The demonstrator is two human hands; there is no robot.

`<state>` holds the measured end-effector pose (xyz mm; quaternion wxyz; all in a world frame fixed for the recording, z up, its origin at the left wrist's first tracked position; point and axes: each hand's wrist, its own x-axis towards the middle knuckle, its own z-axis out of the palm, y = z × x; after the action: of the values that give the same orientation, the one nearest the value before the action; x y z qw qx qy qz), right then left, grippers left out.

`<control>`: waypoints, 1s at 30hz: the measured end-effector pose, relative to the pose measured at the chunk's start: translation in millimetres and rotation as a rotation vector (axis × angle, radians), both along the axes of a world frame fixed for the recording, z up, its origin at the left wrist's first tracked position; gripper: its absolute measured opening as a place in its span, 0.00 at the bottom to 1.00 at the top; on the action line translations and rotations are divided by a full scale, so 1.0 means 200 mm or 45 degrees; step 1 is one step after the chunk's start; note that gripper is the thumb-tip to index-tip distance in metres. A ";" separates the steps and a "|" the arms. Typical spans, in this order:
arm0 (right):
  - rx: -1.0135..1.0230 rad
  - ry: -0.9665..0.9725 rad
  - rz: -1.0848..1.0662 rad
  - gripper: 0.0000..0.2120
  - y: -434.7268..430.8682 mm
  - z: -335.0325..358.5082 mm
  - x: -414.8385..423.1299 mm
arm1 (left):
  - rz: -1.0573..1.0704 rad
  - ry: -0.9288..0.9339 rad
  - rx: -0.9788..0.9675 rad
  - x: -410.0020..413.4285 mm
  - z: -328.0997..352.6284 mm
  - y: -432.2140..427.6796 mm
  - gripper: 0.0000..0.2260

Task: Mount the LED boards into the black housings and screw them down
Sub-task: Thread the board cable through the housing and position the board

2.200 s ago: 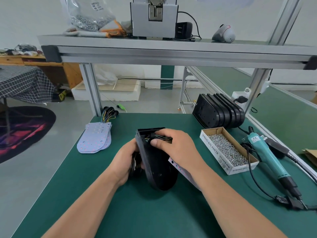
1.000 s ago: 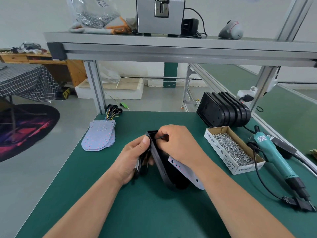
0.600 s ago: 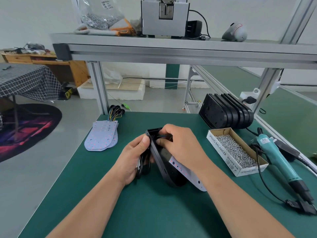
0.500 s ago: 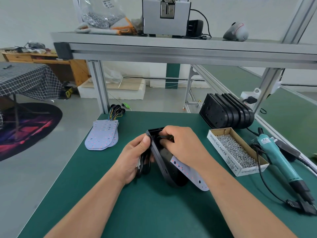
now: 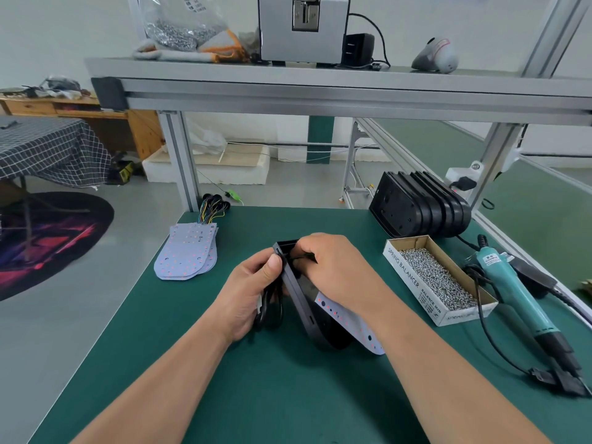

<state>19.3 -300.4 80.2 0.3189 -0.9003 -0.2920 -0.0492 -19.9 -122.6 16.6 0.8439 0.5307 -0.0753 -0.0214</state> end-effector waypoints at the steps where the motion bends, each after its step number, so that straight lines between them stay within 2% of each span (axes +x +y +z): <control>1: -0.018 -0.006 0.017 0.06 0.00 0.00 0.00 | 0.008 0.000 -0.004 0.00 0.00 0.00 0.34; 6: -0.151 0.046 0.108 0.08 0.01 0.02 0.03 | 0.016 0.030 -0.030 0.00 0.01 -0.01 0.36; 9: -0.106 0.084 0.100 0.07 0.01 0.02 0.04 | -0.002 0.041 -0.058 0.01 0.01 -0.02 0.35; 12: -0.021 0.079 0.045 0.04 0.00 0.00 0.06 | -0.016 0.097 -0.113 0.01 0.01 -0.03 0.31; 16: -0.037 0.097 0.027 0.04 -0.01 -0.02 0.09 | -0.068 0.265 -0.232 0.03 0.00 0.01 0.23; 18: -0.014 0.116 0.025 0.04 -0.03 -0.03 0.09 | -0.029 0.223 -0.137 0.04 -0.02 0.02 0.16; 21: -0.061 0.105 0.041 0.03 -0.03 -0.04 0.09 | 0.075 0.175 0.149 0.04 -0.03 -0.01 0.07; 24: -0.056 0.052 0.032 0.04 -0.05 -0.05 0.10 | 0.200 0.175 0.404 0.05 -0.04 -0.03 0.04; 30: 0.094 0.135 0.055 0.05 -0.08 -0.05 0.11 | 0.321 0.041 0.472 0.08 -0.05 -0.01 0.06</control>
<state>41.7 -316.7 69.9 0.3681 -0.8827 -0.2920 -0.0053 -4.8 -124.1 5.9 0.7291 0.6815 0.0103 0.0622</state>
